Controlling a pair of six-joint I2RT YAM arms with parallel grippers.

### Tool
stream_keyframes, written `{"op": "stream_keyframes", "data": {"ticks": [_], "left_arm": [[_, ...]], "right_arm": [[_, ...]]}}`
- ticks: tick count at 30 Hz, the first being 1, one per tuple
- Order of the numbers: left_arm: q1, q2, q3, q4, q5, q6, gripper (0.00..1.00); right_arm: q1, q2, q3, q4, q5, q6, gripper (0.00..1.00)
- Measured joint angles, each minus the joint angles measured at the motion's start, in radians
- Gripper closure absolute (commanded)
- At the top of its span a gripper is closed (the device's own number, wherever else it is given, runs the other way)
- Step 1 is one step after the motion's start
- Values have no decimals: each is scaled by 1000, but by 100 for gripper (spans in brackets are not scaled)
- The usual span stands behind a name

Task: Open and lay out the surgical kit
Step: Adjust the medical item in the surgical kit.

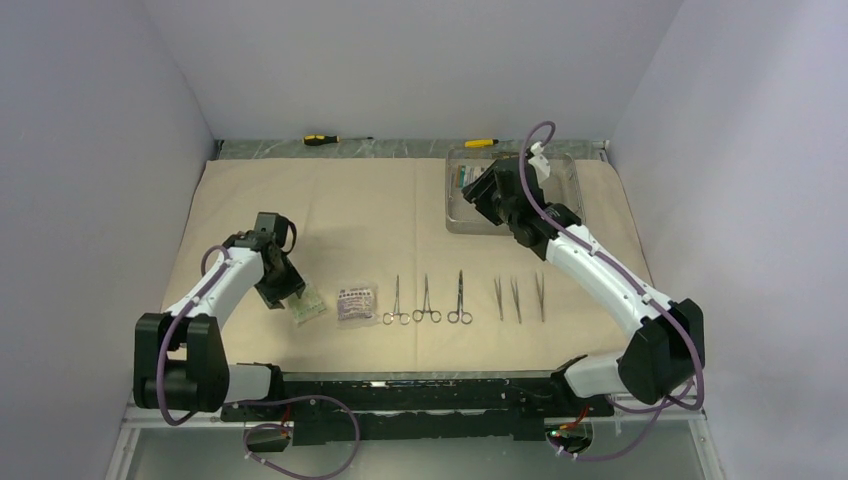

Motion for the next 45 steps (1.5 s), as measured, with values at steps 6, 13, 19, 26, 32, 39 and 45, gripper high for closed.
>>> {"op": "stream_keyframes", "data": {"ticks": [6,13,19,26,32,39,45], "left_arm": [[0,9,-10,50,11,14,72],[0,9,-43,71,12,14,91],[0,8,-29,54,24,29,100],[0,-4,97,-4,102,146,100],[-2,-1,132,-22,200,242,100],[-14,77,259,-140,251,286,100],[-24,185,357,-246,224,320,100]], "right_arm": [[-11,9,0,-4,-26,-10,50],[-41,8,0,-5,-46,-10,50],[-58,-4,-2,-5,-57,-10,50],[-72,-46,-17,-5,-70,-10,50],[-89,-48,-18,-9,-82,-10,50],[-115,-48,-18,-12,-106,-9,50],[-132,-48,-18,-12,-134,-2,50]]}}
